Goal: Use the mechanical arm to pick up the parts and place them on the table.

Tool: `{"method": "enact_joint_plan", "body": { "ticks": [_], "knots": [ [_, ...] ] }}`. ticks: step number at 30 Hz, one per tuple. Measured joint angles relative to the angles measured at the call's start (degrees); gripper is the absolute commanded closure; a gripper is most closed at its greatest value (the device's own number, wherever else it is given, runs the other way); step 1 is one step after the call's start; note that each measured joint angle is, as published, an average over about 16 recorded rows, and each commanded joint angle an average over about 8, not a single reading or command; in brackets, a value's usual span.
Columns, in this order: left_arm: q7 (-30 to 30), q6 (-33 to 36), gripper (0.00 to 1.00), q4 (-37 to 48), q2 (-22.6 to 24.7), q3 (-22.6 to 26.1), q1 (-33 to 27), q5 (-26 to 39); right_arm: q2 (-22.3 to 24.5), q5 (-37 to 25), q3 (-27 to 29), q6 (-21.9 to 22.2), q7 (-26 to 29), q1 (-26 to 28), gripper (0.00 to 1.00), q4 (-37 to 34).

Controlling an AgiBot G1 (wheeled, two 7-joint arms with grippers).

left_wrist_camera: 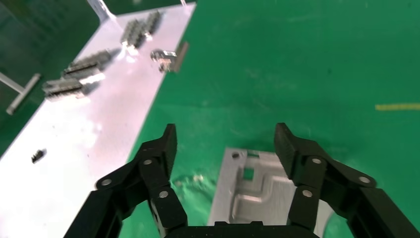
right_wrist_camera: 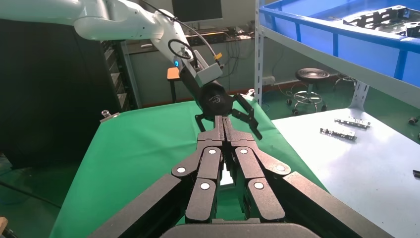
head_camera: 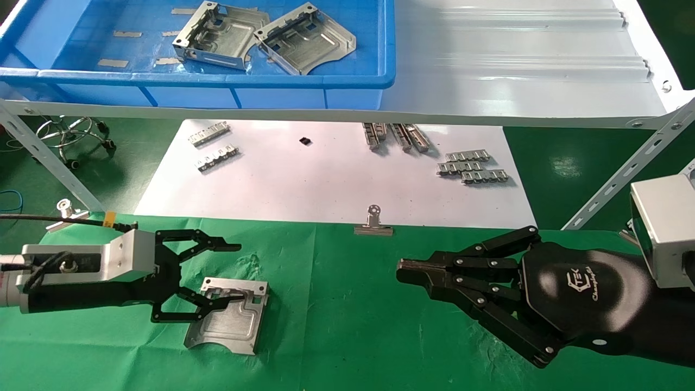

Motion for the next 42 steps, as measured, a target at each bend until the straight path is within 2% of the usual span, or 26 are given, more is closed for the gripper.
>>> {"method": "enact_joint_plan", "body": {
  "ticks": [42],
  "knots": [
    [-39.9,-4.5,0.00,-46.9,-12.2,-22.8,22.2,-13.0,0.0,0.0,0.0,0.0,0.0,0.0,0.00,0.0]
  ]
}}
